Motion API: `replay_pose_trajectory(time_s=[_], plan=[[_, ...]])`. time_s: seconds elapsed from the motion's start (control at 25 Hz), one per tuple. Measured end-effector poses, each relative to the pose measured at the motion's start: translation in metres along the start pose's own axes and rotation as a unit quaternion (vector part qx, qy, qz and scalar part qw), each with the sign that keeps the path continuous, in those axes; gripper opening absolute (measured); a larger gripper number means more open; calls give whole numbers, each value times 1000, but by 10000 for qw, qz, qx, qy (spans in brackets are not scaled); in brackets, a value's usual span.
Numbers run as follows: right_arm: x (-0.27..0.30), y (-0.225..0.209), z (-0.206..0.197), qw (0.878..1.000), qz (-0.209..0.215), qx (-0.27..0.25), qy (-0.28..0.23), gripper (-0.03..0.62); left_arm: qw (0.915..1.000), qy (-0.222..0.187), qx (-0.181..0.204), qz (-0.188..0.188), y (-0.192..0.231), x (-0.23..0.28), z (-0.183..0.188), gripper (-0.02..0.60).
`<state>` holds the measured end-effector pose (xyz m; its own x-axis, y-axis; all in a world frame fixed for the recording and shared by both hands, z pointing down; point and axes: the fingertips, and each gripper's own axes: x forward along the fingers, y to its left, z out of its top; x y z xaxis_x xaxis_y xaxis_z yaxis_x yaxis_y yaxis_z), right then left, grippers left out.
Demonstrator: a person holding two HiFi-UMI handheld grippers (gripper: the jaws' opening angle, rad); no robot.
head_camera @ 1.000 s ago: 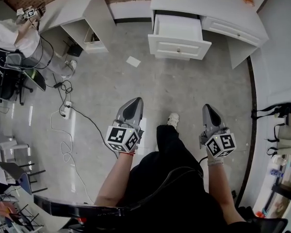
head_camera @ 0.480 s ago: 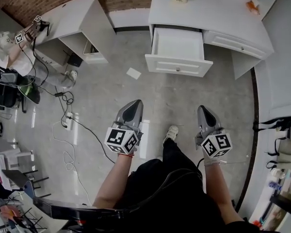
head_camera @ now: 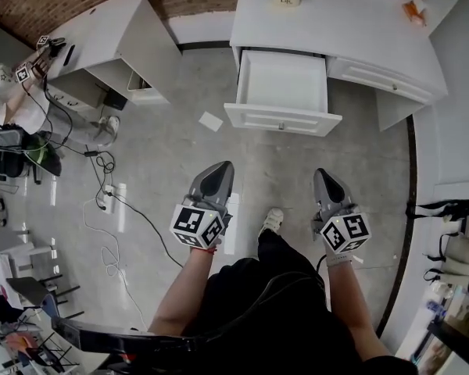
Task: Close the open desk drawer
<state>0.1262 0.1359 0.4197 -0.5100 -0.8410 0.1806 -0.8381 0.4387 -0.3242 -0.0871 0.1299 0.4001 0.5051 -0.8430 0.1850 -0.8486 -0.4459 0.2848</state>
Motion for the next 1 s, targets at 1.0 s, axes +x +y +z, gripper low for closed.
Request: replay_pose_trajectory(time_s=[1.0], plan=[[65,-56,-28,9985,68,179,521,-2,9976,596,-286,-220,11,94,-47,3]])
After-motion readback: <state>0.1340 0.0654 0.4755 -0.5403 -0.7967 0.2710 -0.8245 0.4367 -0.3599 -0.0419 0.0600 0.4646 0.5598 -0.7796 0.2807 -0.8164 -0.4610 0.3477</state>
